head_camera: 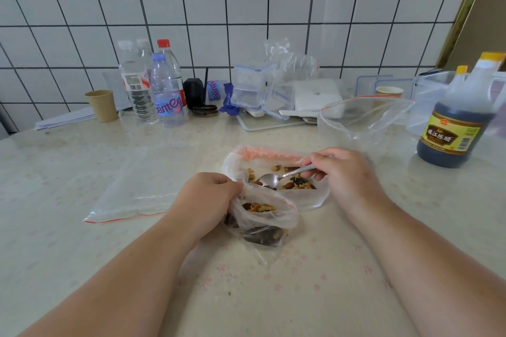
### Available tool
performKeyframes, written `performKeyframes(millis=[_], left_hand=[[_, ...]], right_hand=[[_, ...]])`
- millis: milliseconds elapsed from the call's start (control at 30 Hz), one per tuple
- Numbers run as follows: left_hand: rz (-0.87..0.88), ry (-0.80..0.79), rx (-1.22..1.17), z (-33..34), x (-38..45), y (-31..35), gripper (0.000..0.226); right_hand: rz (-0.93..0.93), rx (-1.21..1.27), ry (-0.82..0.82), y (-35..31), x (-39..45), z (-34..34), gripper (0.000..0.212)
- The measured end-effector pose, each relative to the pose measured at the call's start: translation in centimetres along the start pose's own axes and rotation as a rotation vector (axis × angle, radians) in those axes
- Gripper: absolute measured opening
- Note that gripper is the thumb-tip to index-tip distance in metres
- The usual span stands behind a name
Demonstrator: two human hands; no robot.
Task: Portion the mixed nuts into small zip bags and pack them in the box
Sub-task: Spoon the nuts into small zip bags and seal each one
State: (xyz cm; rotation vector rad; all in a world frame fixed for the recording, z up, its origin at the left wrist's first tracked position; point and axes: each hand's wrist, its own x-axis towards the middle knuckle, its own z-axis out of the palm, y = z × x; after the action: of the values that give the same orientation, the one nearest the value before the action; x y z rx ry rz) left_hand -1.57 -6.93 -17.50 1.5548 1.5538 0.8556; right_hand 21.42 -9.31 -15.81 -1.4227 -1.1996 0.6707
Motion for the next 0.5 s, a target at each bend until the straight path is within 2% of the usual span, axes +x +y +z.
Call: performKeyframes(millis=[133,333,500], left_hand=[[0.000,-0.017,0.018,0.0,-0.1,0.0,0.041],[0.005,-0.028,0.008,-0.1,-0.3,0.2,0.043],[0.002,-0.029,-0.015,-0.1,-0.3,0.2,0.040]], right_hand=[[0.081,-0.009,0.024,0.1,0.2,-0.1,0.023],[0.038,-0.086,-0.124,0.7,0.0,0.6,0.018],[0.127,0.031,-0.123,0.6,0.4,0.9,0.018]])
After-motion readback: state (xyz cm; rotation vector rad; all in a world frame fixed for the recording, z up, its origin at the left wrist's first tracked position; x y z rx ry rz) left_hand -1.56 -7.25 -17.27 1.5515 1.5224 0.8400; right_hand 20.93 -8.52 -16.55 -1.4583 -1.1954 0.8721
